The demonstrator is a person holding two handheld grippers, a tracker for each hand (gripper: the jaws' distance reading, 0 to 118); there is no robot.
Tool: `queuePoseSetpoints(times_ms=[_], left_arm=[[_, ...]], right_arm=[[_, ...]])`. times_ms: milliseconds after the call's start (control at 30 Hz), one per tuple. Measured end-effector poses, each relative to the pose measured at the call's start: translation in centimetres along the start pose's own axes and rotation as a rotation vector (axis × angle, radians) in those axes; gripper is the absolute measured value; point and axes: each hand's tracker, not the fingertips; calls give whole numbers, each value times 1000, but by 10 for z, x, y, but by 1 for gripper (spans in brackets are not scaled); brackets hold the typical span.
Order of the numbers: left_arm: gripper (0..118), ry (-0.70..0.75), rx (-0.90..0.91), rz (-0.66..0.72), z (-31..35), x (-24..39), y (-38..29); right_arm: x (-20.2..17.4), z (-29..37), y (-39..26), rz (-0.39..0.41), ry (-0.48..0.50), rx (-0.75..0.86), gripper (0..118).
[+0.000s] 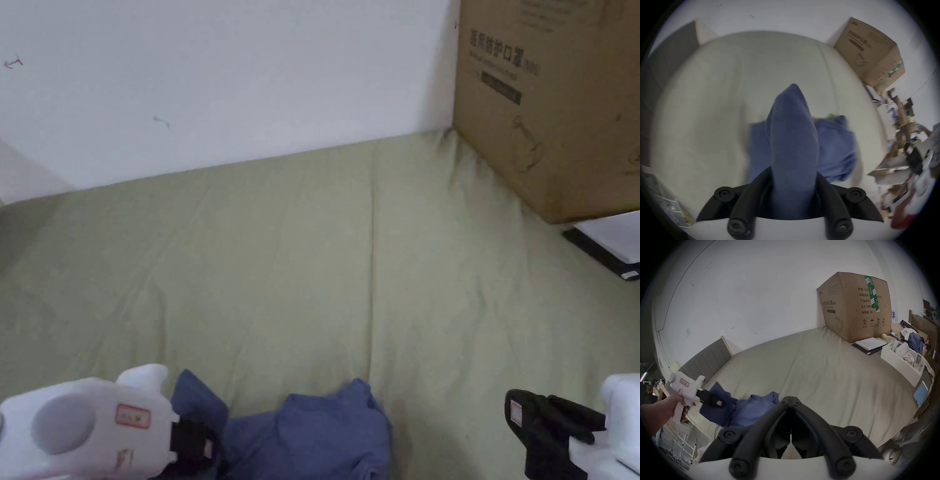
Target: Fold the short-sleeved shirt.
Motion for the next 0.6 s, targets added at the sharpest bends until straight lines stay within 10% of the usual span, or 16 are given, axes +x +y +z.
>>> queuePoseSetpoints(times_ms=[67, 133, 200, 333, 500, 600], left_arm=[[26, -143, -54, 42, -19, 37, 16], [83, -287, -97, 90, -37, 64, 24], [111, -446, -139, 148, -51, 84, 32], [112, -524, -34, 189, -40, 74, 35], [107, -193, 106, -41, 5, 36, 15], [37, -24, 173, -164, 8, 34, -2]], right_arm=[[6, 5, 1, 4, -23, 5, 0], [12, 9, 2, 0, -39, 10, 0], [16, 11, 2, -7, -49, 7, 0], [22, 13, 3, -11, -62, 1, 0], [22, 5, 3, -8, -57, -7, 0], [19, 0, 2, -12, -45, -12, 0]])
